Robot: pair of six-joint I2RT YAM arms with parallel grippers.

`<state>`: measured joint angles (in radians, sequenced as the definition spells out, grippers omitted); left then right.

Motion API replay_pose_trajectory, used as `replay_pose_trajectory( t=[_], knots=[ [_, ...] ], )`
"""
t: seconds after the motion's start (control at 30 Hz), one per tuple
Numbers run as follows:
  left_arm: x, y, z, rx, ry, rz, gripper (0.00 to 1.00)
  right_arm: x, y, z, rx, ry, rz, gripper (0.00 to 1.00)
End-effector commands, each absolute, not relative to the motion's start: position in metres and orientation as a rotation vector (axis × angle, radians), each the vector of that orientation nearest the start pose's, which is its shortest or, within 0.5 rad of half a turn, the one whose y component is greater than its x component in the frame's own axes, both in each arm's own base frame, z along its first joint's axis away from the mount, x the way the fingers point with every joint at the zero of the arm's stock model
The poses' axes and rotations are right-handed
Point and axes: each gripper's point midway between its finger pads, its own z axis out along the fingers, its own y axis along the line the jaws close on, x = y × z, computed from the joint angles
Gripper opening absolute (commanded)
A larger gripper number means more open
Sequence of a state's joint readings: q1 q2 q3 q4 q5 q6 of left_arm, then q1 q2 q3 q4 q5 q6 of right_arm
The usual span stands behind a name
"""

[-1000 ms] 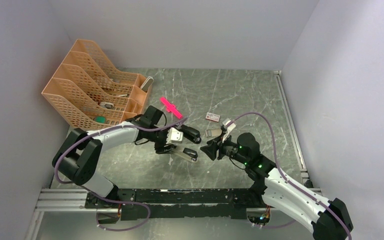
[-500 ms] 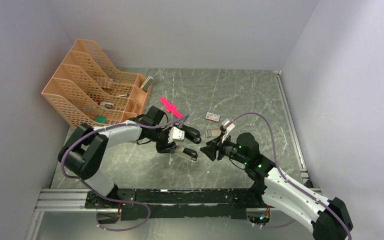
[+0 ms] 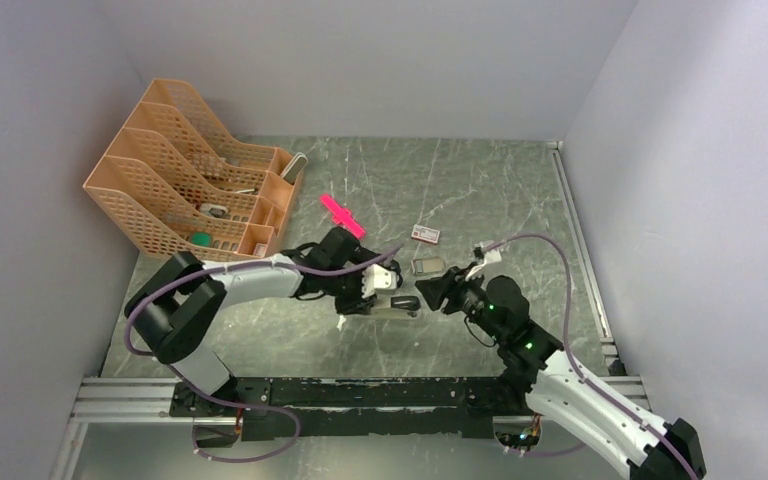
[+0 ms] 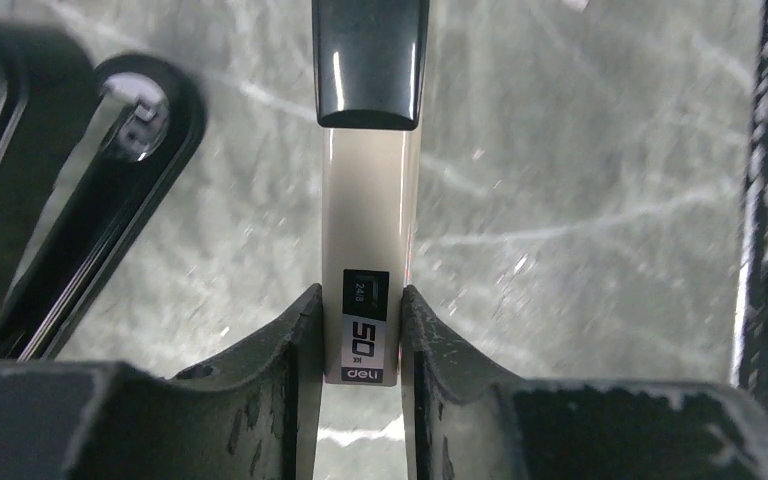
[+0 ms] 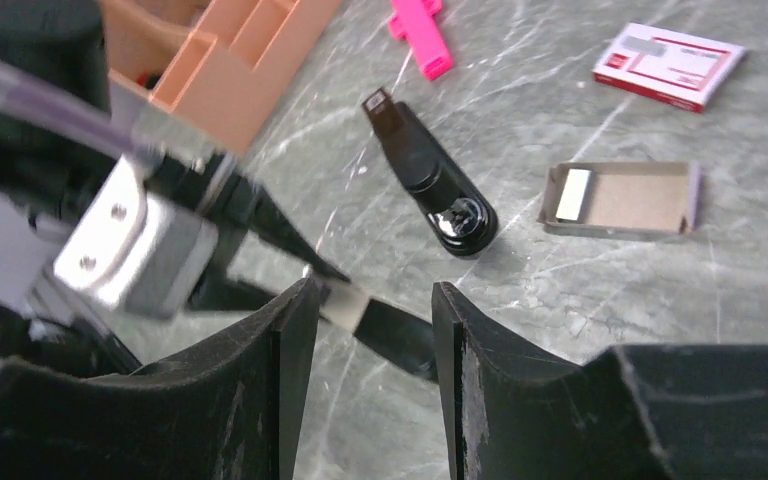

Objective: Load the staples into the stapler

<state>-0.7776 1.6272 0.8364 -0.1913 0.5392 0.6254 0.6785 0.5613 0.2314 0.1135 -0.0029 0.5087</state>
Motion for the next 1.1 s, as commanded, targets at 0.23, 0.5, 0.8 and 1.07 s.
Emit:
replay_pose_trajectory(
  t=[0.23,0.5,0.8,1.07],
  knots=[
    [0.195,-0.372,0.041,1.198,2.122,-0.817,0.07,0.216,0.15,0.135,0.586,1.882,0.889,0.5],
    [0.194,-0.416,0.025,0.95,2.354,-0.851,0.07,0.208,0.142,0.094,0.858,2.018,0.82,0.49],
    [0.187,-0.418,0.021,0.887,2.371,-0.919,0.07,0.213,0.138,0.065,0.969,2.01,0.787,0.52],
    [0.184,-0.415,0.017,0.914,2.367,-0.908,0.07,0.226,0.134,0.068,1.009,1.943,0.768,0.53]
  ],
)
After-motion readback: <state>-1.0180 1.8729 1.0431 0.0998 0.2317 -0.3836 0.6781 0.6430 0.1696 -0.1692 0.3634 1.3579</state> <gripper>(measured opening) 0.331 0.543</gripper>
